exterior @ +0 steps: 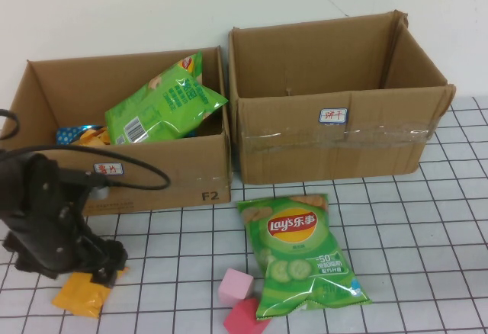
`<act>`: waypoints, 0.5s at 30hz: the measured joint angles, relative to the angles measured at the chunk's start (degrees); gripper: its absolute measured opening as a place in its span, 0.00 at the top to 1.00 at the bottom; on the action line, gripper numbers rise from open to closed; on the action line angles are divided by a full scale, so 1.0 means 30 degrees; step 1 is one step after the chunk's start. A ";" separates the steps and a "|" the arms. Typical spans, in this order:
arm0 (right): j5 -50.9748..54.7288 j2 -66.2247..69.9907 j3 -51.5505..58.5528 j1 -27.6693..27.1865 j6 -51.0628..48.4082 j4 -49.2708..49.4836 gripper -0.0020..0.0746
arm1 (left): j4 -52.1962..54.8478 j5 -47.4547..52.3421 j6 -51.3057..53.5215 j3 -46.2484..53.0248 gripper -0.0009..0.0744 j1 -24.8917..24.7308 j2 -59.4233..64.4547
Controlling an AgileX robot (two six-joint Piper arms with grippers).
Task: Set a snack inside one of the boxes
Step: Pick up the biscuit
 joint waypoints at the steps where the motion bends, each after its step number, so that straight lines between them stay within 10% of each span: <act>1: 0.0000 0.0000 0.0000 0.0000 -0.0045 0.0081 0.97 | -0.0235 0.0047 0.0000 -0.0139 0.11 0.0000 0.0341; 7: 0.0000 0.0000 0.0000 0.0000 -0.0151 0.0147 0.97 | -0.0959 0.0718 0.0323 -0.0409 0.15 0.0000 0.1562; 15: 0.0000 0.0000 0.0000 0.0000 -0.0197 0.0430 0.97 | -0.2246 0.1922 0.0907 -0.1546 0.45 0.0000 0.1625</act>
